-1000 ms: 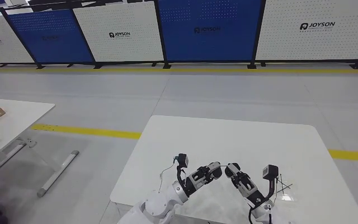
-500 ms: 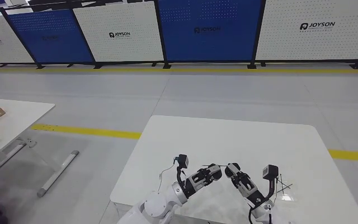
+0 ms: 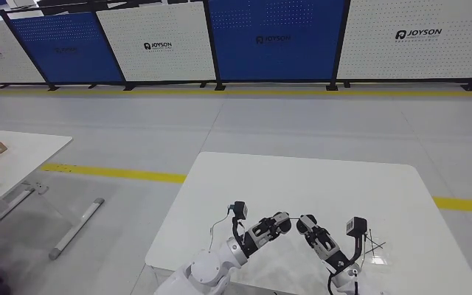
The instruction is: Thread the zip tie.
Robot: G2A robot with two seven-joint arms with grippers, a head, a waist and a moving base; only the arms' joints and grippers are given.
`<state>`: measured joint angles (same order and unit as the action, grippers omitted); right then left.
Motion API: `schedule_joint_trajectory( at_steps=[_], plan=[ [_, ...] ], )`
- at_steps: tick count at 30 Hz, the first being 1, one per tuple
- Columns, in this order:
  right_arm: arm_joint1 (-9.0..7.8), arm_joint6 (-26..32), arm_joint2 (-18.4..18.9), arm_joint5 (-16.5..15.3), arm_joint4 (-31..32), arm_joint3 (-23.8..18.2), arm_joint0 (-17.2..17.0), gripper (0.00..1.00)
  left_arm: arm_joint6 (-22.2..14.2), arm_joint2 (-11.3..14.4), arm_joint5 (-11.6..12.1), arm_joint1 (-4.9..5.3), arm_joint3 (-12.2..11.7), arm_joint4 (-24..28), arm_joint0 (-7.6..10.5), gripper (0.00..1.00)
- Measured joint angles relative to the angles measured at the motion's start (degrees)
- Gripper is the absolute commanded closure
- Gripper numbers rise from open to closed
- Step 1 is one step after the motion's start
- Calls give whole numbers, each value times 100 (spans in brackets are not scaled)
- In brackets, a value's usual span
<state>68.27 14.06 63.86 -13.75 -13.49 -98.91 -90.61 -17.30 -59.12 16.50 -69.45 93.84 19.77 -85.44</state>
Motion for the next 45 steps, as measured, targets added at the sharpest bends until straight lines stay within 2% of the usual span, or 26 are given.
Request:
schedule_joint_trajectory(
  at_steps=[2,6,10,13,31,32,33,41,45],
  plan=[
    [0,0,0,0,0,0,0,100,-17,7,10,0,-3,0,3,93],
    [0,0,0,0,0,0,0,100,-64,10,59,7,3,-40,-17,96],
    [0,0,0,0,0,0,0,100,-77,7,86,14,22,-68,-41,89],
    [0,0,0,0,0,0,0,100,-82,2,94,18,31,-86,-51,100],
    [10,-10,-10,41,45,-17,1,100,-65,21,93,23,45,-66,-57,100],
    [12,-5,-10,42,54,-19,0,57,-77,19,81,24,53,-44,-60,100],
    [14,-2,-7,38,57,-22,-4,0,-90,14,68,26,61,-25,-62,100],
    [17,-37,164,-107,-123,-81,-128,0,-187,-57,-39,53,113,24,-105,100],
    [7,-57,326,-287,-269,-152,-259,0,-299,-222,-153,100,150,38,-190,100]
  ],
)
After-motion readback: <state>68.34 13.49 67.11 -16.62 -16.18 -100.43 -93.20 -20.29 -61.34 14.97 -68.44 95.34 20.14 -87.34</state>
